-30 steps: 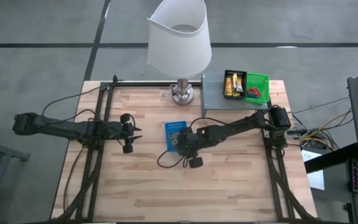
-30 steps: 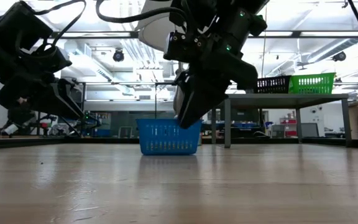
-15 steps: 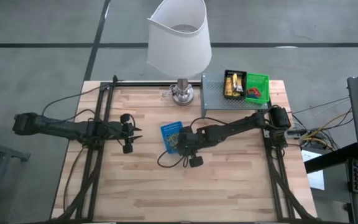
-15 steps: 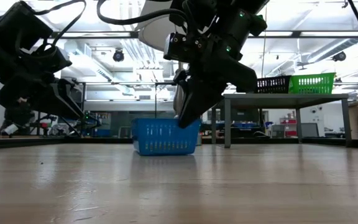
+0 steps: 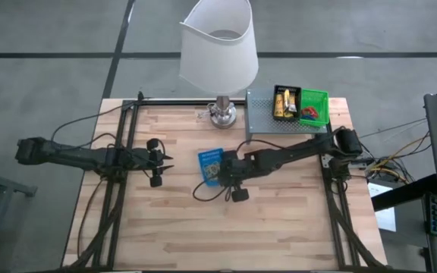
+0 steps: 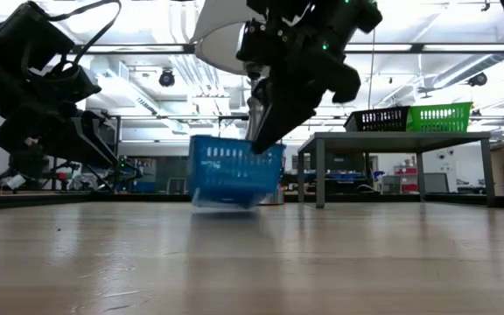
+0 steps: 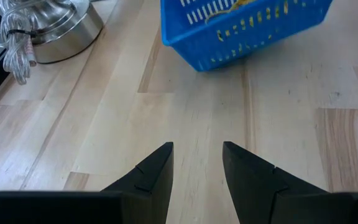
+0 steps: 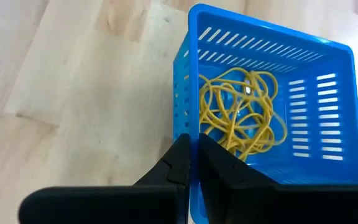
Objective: Pick & Place Office Desk Supplies
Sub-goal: Put the blue bin on the shelf
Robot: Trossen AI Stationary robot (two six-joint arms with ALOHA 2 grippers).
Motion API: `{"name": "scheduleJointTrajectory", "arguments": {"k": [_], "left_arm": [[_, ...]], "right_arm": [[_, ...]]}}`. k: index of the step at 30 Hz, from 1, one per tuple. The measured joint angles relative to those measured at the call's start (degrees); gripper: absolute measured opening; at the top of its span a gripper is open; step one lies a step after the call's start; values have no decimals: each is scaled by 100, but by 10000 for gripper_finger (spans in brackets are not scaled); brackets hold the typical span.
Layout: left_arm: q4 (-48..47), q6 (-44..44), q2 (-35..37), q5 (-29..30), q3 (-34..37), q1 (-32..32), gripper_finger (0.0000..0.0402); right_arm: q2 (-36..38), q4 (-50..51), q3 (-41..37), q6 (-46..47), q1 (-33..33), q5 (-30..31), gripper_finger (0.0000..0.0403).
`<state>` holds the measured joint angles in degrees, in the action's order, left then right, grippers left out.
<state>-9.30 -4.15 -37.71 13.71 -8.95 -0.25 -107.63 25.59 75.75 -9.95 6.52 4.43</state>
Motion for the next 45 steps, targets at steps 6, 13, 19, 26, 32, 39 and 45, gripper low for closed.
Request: {"name": "scheduleJointTrajectory", "arguments": {"k": [6,13,19,26,32,39,45], "left_arm": [[0,1,0,0,0,0,143],[2,-1,2,0,0,0,143],[0,1,2,-2,0,-2,143],[0,-1,1,-2,-1,-2,143],[-2,-1,0,-1,-1,-2,143],[0,1,0,0,0,0,143],[0,1,0,0,-1,0,143]], "right_arm": [[333,525,63,163,51,351,14],[813,1094,61,398,177,1103,13],[1333,1540,52,468,175,1310,13],[1812,2047,20,550,173,2311,13],[2137,2572,22,386,95,2617,13],[2474,2698,-7,190,-346,2597,13],[2605,2697,-12,-553,-934,2554,13]]}}
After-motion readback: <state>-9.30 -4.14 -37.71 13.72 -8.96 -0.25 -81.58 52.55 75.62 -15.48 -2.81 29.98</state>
